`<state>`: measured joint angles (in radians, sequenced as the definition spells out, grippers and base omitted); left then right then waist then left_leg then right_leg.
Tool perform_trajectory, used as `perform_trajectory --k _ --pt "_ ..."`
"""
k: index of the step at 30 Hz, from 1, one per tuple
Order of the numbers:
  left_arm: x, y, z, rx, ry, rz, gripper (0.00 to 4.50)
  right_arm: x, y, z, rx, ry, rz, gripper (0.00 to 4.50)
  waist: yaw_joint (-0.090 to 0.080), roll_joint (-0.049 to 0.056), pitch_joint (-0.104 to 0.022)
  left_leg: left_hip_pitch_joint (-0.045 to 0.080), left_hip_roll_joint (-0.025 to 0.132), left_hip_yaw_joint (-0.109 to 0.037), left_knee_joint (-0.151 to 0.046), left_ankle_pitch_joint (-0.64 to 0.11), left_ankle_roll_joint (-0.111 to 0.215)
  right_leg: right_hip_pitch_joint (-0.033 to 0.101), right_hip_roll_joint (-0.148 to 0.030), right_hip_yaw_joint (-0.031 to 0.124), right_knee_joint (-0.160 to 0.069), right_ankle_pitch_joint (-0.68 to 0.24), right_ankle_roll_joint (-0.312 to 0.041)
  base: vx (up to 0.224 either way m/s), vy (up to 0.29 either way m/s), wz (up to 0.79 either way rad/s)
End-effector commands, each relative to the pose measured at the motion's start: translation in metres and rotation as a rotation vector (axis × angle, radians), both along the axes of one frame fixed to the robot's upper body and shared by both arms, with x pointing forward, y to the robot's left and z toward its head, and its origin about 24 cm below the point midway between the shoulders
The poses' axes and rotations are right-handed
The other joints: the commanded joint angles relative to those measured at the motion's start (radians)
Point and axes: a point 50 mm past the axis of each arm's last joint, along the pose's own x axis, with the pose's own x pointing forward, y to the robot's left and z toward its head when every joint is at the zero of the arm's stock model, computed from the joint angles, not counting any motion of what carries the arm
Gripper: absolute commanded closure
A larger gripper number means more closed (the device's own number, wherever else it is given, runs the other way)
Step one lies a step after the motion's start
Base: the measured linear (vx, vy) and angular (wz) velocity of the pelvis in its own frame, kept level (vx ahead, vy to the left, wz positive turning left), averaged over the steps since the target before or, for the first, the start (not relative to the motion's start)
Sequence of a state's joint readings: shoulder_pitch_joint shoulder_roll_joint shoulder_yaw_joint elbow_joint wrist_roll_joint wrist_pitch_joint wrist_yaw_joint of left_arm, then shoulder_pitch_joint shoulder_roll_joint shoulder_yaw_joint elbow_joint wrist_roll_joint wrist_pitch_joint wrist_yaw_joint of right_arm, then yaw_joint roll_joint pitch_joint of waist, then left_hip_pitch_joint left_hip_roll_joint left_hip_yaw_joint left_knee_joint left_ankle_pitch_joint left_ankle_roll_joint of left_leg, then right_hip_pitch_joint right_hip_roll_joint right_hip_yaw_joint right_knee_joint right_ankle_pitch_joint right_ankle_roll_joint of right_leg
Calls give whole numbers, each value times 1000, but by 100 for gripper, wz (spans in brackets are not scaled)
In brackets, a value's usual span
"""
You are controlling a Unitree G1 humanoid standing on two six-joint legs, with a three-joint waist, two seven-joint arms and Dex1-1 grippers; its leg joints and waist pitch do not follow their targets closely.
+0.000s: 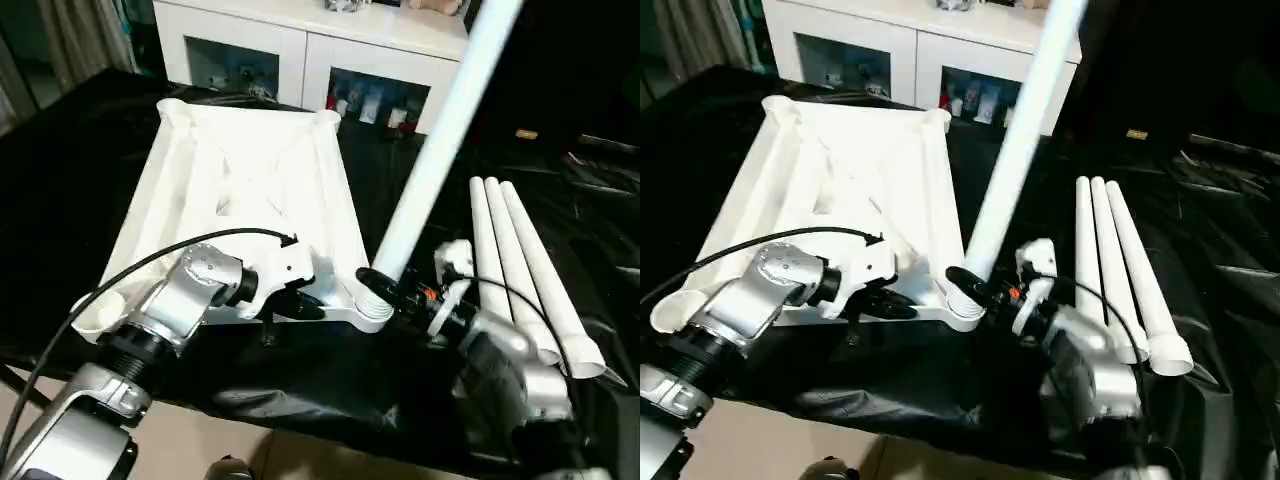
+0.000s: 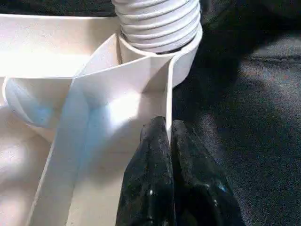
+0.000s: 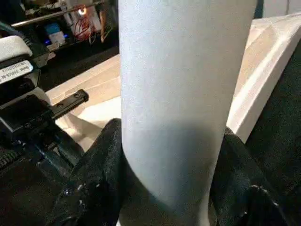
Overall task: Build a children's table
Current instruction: Insert table leg to table base
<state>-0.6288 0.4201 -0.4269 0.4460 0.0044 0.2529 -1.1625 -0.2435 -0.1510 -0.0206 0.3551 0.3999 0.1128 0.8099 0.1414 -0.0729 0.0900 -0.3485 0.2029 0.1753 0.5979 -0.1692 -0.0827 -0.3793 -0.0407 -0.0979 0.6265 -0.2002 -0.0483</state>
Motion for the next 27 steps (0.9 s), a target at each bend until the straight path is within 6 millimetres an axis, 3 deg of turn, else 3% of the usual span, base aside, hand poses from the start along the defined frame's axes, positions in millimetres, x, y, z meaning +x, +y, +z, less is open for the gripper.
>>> perform_trajectory --k 1,3,13,22,27 --pt "10 3 10 -11 -60 56 450 -11 -12 -24 -23 111 -74 255 -7 24 -63 17 47 -25 -81 -294 5 33 -127 70 -108 -376 -125 0 0 0" --pt "10 3 11 -12 -63 57 450 -11 -14 -24 -5 103 -96 255 -6 29 -63 18 47 -26 -82 -296 5 33 -127 71 -107 -368 -127 0 0 0" --pt "13 5 13 -4 -81 57 450 -12 -23 -14 3 45 -119 255 -3 28 -65 14 46 -24 -81 -278 12 36 -129 73 -105 -339 -131 0 0 0" --pt "15 7 15 -5 -96 67 450 -17 -28 -11 36 26 -149 257 -2 30 -65 12 44 -25 -82 -281 19 37 -129 70 -110 -370 -119 0 0 0" --pt "14 9 15 11 -98 53 450 -19 -25 -13 -39 30 -96 257 0 26 -71 7 44 -23 -79 -241 22 40 -127 70 -102 -328 -126 0 0 0"
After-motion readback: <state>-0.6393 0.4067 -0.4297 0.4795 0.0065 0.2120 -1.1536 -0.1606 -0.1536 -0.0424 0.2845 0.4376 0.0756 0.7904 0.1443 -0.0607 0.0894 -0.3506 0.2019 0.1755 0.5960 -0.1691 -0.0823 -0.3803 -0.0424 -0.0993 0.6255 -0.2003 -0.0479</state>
